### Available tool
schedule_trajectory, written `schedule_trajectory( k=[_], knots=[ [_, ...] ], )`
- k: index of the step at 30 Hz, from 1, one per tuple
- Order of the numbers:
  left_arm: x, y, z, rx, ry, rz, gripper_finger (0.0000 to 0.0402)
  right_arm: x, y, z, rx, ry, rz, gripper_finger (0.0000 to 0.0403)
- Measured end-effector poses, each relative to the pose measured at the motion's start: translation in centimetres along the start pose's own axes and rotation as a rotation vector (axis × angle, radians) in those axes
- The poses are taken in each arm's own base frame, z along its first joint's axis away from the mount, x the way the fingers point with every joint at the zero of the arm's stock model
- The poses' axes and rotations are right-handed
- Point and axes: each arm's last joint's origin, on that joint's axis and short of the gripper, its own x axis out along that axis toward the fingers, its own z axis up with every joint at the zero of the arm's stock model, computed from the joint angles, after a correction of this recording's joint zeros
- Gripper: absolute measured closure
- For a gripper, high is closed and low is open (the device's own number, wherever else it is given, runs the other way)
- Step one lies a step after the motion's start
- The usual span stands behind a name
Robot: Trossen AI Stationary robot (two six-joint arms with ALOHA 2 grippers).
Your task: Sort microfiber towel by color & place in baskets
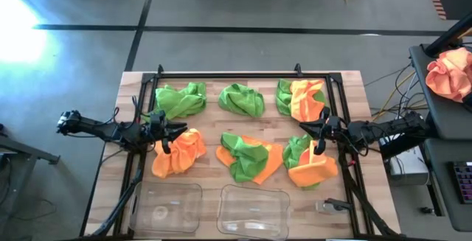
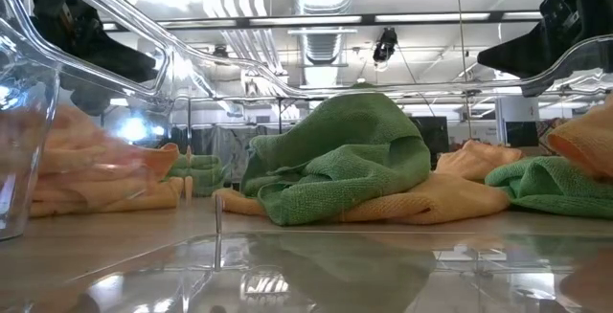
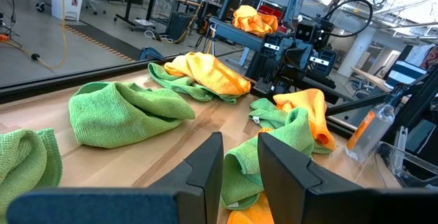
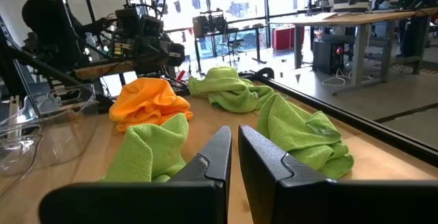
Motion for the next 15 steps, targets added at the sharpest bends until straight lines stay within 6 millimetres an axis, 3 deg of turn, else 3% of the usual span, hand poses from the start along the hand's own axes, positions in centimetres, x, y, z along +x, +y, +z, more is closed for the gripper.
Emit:
schedule_trajectory(
  k=[15],
  knots=[
    [0.00, 0.03, -0.01, -0.003, -0.001, 0.009, 0.0324, 0.00, 0.00, -0.01, 0.000, 0.000, 0.000, 0.0381]
  ],
)
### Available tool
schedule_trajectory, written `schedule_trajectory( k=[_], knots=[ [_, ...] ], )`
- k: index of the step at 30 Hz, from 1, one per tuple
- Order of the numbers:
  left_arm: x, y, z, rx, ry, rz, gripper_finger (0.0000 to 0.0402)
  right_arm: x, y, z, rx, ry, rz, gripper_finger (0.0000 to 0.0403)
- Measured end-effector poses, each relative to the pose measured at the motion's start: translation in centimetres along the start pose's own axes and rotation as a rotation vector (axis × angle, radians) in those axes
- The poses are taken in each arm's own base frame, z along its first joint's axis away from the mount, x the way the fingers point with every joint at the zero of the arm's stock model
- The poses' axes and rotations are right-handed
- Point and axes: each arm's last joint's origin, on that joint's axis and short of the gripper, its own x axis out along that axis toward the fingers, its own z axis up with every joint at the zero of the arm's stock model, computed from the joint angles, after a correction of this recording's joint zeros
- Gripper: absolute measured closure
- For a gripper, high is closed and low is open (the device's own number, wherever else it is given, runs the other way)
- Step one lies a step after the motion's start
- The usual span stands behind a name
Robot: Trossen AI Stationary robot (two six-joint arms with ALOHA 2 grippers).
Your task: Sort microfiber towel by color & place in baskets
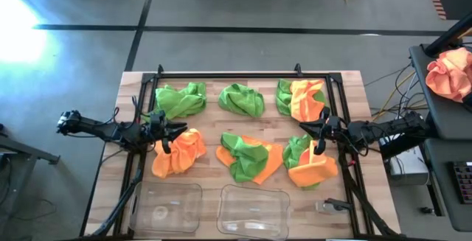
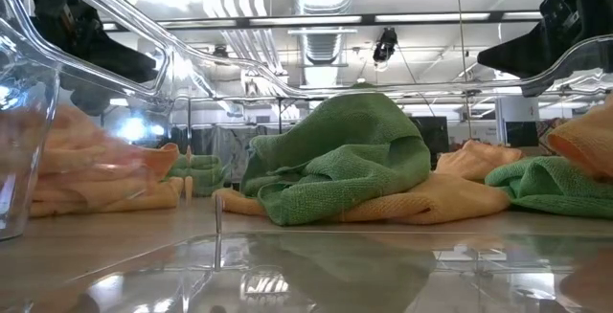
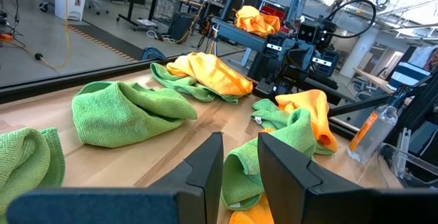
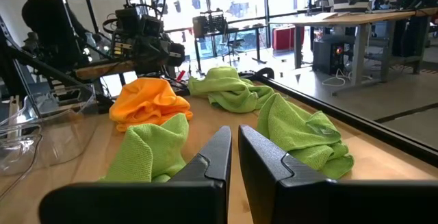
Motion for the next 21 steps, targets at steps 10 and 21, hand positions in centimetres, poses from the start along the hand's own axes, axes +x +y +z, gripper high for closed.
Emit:
schedule_trajectory(
  k=[10, 21],
  knots=[
    [0.00, 0.00, 0.00, 0.022, 0.000, 0.000, 0.0324, 0.00, 0.00, 0.00, 0.000, 0.000, 0.000, 0.0381],
    [0.00, -0.02, 0.03, -0.001, -0.003, -0.002, 0.0324, 0.00, 0.00, 0.00, 0.000, 0.000, 0.000, 0.0381]
  ],
)
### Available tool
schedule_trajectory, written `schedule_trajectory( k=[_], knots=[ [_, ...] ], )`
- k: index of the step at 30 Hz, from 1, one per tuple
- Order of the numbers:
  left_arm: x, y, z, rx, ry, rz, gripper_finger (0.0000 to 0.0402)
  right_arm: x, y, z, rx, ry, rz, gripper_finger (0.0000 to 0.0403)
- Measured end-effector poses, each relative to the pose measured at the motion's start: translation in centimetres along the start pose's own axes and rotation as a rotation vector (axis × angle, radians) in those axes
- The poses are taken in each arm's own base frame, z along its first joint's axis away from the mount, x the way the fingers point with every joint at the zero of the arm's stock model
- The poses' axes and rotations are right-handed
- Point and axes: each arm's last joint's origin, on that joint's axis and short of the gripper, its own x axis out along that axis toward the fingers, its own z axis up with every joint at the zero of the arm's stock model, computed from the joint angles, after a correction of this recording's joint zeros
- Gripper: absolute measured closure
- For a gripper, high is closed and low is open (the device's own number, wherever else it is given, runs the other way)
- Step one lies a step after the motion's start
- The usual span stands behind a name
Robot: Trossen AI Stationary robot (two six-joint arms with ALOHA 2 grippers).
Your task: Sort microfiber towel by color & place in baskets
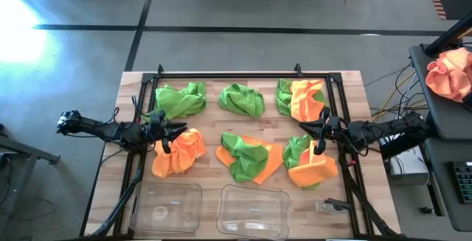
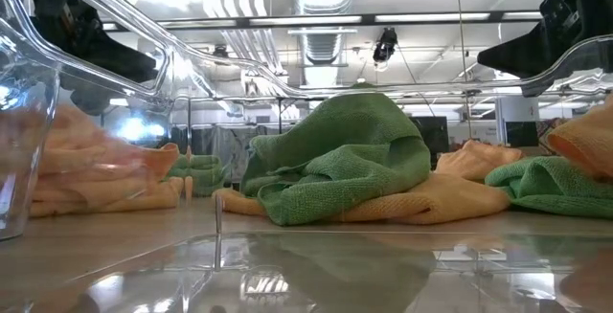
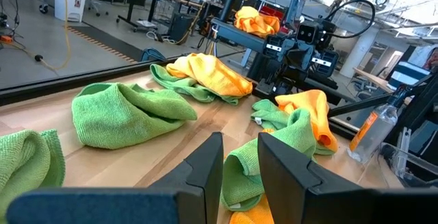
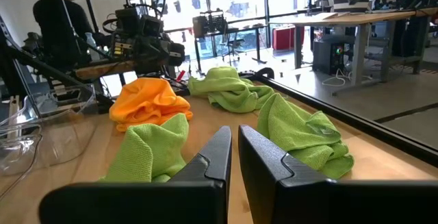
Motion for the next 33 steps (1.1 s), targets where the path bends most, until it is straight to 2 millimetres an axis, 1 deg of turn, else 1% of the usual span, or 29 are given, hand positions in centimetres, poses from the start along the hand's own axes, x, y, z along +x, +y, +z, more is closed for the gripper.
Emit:
schedule_trajectory(
  k=[27, 33],
  knots=[
    [0.00, 0.09, 0.00, 0.013, -0.008, 0.028, 0.0324, 0.00, 0.00, 0.00, 0.000, 0.000, 0.000, 0.0381],
    [0.00, 0.09, -0.02, -0.031, -0.007, 0.027, 0.0324, 0.00, 0.00, 0.00, 0.000, 0.000, 0.000, 0.0381]
  ],
)
